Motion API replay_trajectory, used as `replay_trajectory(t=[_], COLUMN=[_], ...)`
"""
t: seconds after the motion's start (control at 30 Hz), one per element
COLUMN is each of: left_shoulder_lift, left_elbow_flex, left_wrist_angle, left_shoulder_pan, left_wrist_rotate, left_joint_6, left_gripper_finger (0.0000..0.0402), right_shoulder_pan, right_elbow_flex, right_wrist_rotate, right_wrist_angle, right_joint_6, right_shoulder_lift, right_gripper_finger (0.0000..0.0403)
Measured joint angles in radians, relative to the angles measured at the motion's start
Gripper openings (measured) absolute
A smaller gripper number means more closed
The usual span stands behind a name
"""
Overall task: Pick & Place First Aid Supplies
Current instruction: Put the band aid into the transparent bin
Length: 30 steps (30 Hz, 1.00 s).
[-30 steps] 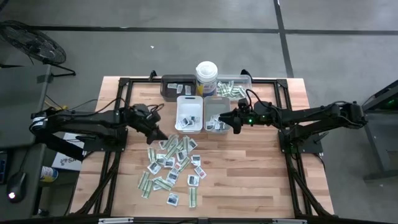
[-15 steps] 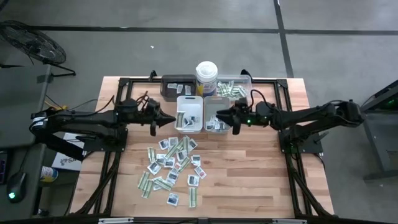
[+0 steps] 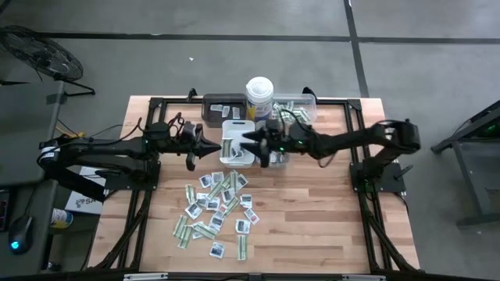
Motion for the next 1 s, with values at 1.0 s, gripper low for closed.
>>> replay_trajectory(t=[1.0], left_shoulder_lift=[0.0], left_elbow_flex=[0.0], left_wrist_angle=[-0.002], left_shoulder_pan=[0.0], left_wrist_rotate=[0.106], left_joint_6=[0.042], left_gripper_finger=[0.0], right_shoulder_pan=[-0.042], right_elbow_flex=[0.311], right_wrist_rotate=[-0.212], right_wrist_angle=[-0.193], right_joint_6=[0.04], right_shoulder_lift=[0.194], right_gripper_finger=[0.0154])
